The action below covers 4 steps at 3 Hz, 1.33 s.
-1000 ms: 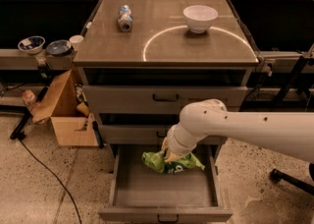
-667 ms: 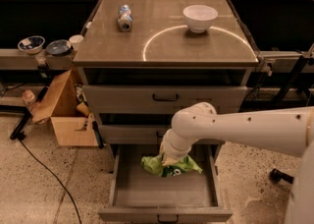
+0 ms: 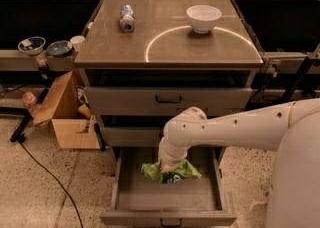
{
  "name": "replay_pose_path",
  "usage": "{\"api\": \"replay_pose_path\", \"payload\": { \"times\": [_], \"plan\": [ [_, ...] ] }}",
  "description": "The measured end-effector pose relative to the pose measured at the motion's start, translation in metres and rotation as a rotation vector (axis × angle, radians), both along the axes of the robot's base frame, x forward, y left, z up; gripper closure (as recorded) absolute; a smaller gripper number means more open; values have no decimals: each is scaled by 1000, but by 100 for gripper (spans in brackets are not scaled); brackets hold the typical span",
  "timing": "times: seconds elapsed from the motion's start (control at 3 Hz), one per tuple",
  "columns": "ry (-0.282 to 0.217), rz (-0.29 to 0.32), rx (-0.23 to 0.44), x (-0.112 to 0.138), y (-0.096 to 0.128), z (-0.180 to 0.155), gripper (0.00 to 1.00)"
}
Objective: Place green rice chip bag into bottom drawer
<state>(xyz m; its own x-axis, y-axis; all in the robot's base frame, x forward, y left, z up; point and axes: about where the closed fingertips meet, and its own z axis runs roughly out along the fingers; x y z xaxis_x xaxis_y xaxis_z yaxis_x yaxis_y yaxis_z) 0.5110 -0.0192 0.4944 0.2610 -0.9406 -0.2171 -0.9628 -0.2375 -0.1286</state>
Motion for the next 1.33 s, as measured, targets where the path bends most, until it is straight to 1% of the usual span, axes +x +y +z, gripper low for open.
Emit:
{"api": "replay_pose_path", "payload": {
  "times": [0.33,0.67,1.0,1.33],
  "plan": [
    [-19,-39,31,0,8,-11,100],
    [-46,-83,62,8,30,-63,100],
    [-70,-93,51,21,43,-94,100],
    [-71,-102,-6,34,49,-131,100]
  ]
}}
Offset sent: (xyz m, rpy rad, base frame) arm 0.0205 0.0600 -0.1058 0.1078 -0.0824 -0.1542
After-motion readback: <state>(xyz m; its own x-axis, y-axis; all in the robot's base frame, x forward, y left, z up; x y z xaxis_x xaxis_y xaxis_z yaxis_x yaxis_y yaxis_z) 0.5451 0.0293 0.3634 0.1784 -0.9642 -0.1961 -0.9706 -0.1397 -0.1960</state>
